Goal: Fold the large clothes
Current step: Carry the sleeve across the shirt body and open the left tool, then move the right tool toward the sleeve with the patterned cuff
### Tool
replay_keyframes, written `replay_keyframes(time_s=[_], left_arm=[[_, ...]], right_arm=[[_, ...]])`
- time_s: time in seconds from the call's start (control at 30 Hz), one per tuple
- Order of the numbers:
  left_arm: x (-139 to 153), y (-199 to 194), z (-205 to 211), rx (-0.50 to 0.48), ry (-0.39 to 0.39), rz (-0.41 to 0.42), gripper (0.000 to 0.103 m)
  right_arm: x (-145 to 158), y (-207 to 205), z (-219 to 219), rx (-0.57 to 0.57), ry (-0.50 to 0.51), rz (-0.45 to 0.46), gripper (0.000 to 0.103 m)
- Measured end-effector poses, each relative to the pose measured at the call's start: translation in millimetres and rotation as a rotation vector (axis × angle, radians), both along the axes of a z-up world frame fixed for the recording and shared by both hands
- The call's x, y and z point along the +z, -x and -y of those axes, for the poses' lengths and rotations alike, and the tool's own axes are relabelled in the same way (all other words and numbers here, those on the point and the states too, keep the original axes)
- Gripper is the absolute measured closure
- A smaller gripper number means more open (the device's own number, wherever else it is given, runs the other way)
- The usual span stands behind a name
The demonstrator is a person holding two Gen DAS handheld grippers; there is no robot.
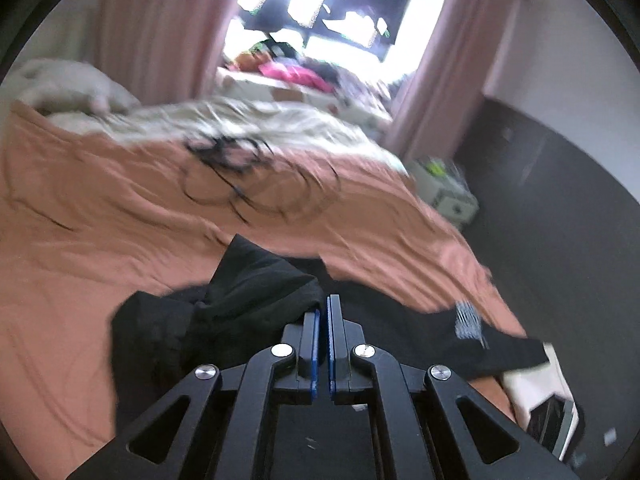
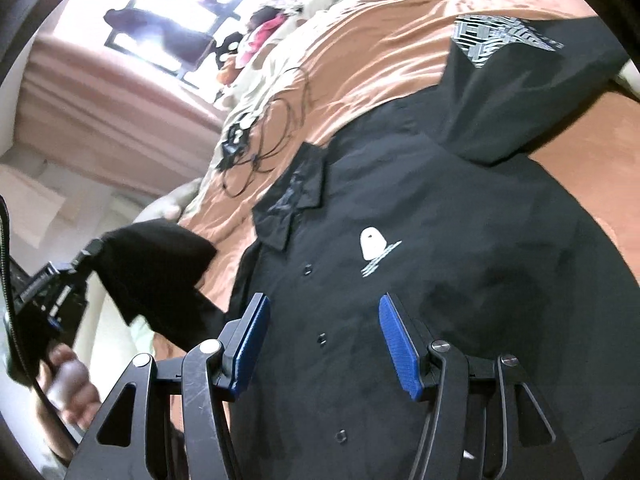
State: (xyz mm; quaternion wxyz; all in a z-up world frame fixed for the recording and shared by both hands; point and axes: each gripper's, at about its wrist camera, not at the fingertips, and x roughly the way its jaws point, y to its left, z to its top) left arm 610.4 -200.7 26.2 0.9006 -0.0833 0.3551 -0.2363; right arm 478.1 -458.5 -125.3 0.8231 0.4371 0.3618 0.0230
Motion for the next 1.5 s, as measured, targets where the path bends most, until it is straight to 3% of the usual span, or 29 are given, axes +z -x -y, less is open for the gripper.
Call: replay_keyframes(time_s=[0.03,0.07,0.1,0.13,0.17,0.2,0.33,0.47,0.7,0.83,0.9,0.97,1.17,1.5], left_arm=[[-10,-2,14,-0.045,-0.025,-0.030,0.095],[-19,-3,26,-0.089,-0.045,-0.065,0.081],[-30,-3,38,-0.136,-0.058,-0.105,0.057],[-39,0,44,-0.167,-0.060,-0.129,0.045],[-46,3,46,-0.185,-0.056,-0.141,0.025],[-51,9,46,-0.195,-0.052,-0.142,0.017],[-60,24,26,-0.149,-0.053,-0.132,0.016],[-66,32,-15,0.003,-0.081,-0.125,0.016],[-95,59,-94,0.259,-0.023,-0.159,0.017],[-111,69,-121,0.351,-0.036,-0.162,0.028],[-122,70,-132,0.394,-0.045,-0.169,0.042],[-135,70,-142,0.420,-0.032,-0.197,0.053],[-163,65,-169,0.467,-0.008,-0.259,0.066],[-187,64,-196,0.522,0.010,-0.341,0.070]], right_arm=[[-1,-1,2,-0.004,0.000,-0.003,0.045],[-2,-1,4,-0.007,0.006,-0.006,0.045],[-2,-1,5,-0.006,0.017,-0.010,0.045],[-2,0,5,-0.002,0.034,-0.011,0.045],[-4,1,5,0.006,0.063,-0.012,0.045],[-7,-1,4,0.012,0.090,-0.031,0.045],[-23,-8,7,-0.005,0.069,-0.082,0.045],[-25,-20,-8,0.052,0.075,-0.068,0.045],[-10,-35,-51,0.156,0.190,0.005,0.045],[-7,-47,-81,0.210,0.283,0.052,0.045],[-11,-52,-95,0.228,0.305,0.052,0.045],[-17,-59,-111,0.252,0.364,0.036,0.045],[-32,-76,-139,0.265,0.532,-0.040,0.045],[-48,-109,-165,0.298,0.715,-0.129,0.039]])
